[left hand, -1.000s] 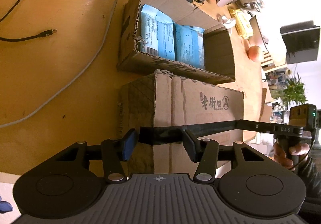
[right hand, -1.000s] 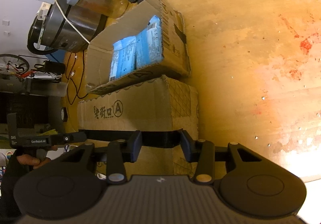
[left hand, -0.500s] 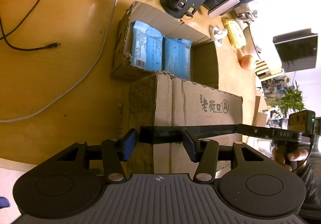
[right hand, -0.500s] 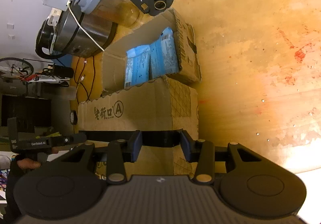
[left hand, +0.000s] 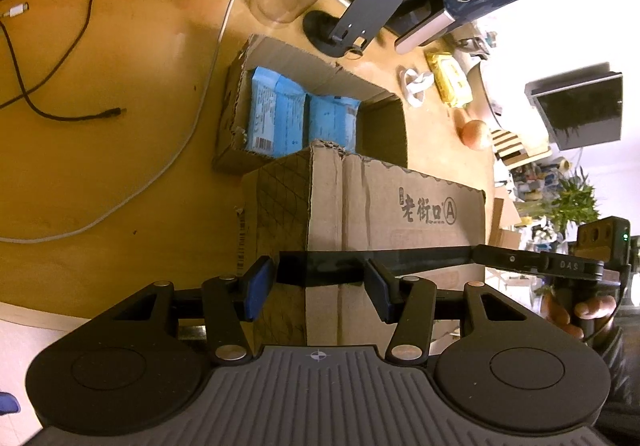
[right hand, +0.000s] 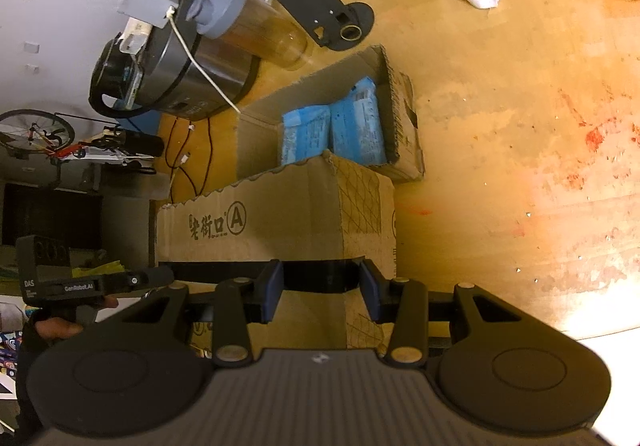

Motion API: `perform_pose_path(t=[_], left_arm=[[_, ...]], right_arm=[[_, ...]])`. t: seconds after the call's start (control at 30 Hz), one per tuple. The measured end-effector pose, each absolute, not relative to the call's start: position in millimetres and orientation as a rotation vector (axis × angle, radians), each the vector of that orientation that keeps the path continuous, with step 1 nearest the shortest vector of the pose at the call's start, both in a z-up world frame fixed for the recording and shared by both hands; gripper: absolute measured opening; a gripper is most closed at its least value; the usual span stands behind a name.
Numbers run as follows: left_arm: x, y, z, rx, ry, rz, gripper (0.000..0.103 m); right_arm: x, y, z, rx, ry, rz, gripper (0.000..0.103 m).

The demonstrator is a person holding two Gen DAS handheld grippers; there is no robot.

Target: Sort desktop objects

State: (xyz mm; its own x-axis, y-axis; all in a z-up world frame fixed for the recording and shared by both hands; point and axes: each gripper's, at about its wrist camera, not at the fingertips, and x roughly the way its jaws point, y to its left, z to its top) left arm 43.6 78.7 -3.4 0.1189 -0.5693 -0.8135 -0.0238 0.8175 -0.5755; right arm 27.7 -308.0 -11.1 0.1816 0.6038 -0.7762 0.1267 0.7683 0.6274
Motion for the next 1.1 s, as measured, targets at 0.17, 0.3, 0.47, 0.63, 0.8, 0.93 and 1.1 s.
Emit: perform_pose_path(t=[0.17, 0.3, 0.47, 0.63, 0.8, 0.93, 1.1], left_arm=[[45, 80, -1, -0.513, 1.402, -0.422, 0.049], [46, 81, -3, -0.518, 1.405, -0.421, 0.049], [48, 81, -4, -0.522, 1.407, -0.422, 0.049], [53, 81, -2, -0.516, 1.401, -0.425, 0.049], [58, 81, -3, -0.509, 1.398, -0.423, 0.049], [64, 80, -3, -0.503, 1.397, -0.422, 0.049], [69, 81, -1, -0.498, 1.393, -0.423, 0.049]], right_arm=[[30, -306, -10, 0.655, 1.375, 0.374, 0.037], [31, -305, -11, 0.654, 1.377, 0.368, 0.037], [31, -305, -10, 0.651, 1.377, 0.365, 0.037], [35, -306, -9, 0.651, 1.373, 0.362, 0.037], [40, -306, -9, 0.649, 1.367, 0.362, 0.037], [46, -304, -9, 0.644, 1.362, 0.359, 0.037], [52, -303, -9, 0.646, 1.356, 0.360, 0.037]])
